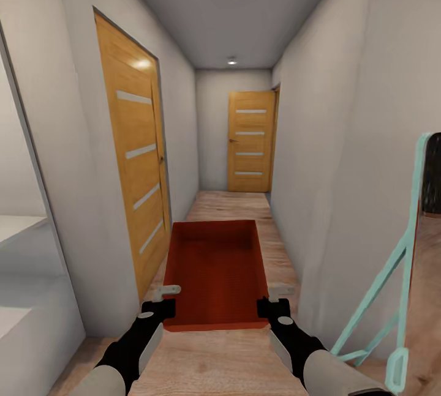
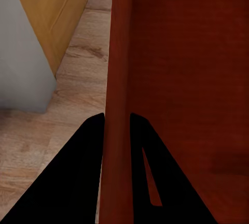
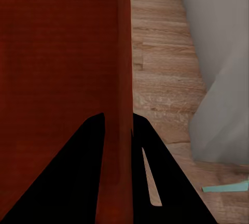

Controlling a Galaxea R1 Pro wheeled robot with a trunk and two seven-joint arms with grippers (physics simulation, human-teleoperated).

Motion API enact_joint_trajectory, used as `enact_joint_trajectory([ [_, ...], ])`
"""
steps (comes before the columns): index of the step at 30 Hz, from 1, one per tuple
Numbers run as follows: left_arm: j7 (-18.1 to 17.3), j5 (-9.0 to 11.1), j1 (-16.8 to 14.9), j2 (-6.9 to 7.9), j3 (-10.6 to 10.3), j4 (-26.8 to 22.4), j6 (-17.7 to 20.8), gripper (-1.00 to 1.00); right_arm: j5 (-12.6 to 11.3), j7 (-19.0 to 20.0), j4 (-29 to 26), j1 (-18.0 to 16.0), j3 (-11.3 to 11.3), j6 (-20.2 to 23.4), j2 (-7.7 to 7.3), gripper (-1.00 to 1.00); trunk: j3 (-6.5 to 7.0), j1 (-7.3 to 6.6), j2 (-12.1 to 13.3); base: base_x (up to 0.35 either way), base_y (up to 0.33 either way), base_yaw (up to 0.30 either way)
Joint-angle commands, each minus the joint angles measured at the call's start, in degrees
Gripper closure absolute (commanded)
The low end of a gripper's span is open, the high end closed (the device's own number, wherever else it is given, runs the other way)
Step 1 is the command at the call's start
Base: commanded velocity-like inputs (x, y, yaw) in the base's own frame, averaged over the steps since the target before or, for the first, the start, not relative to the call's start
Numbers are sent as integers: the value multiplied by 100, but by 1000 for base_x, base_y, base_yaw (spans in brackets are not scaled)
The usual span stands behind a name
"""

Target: Move the two storage containers from the living room to the garage. In the garage, place one container on the floor and stack the other container on top of it (either order is fine).

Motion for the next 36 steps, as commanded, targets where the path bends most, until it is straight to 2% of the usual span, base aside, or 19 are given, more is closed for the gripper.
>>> enact_joint_trajectory([
  [1, 71, -90, -1, 2, 22, -26, -122, 100, -158, -548, 16, -6, -221, -16, 2, 100, -8, 4, -5, 315, 129, 0],
  [11, 71, -87, -1, 10, 21, -26, -154, 100, -152, -549, 16, -6, -221, -12, 2, 100, -8, 4, -5, 325, 26, 0],
  [23, 71, -87, -1, 2, 21, -26, -117, 100, -160, -544, 16, -6, -221, 5, 2, 100, -8, 4, -5, 311, 183, -9],
  [36, 71, -87, -1, 16, 21, -26, -148, 100, -151, -549, 16, -6, -221, 6, 4, 100, -8, 4, -5, 321, 36, -220],
])
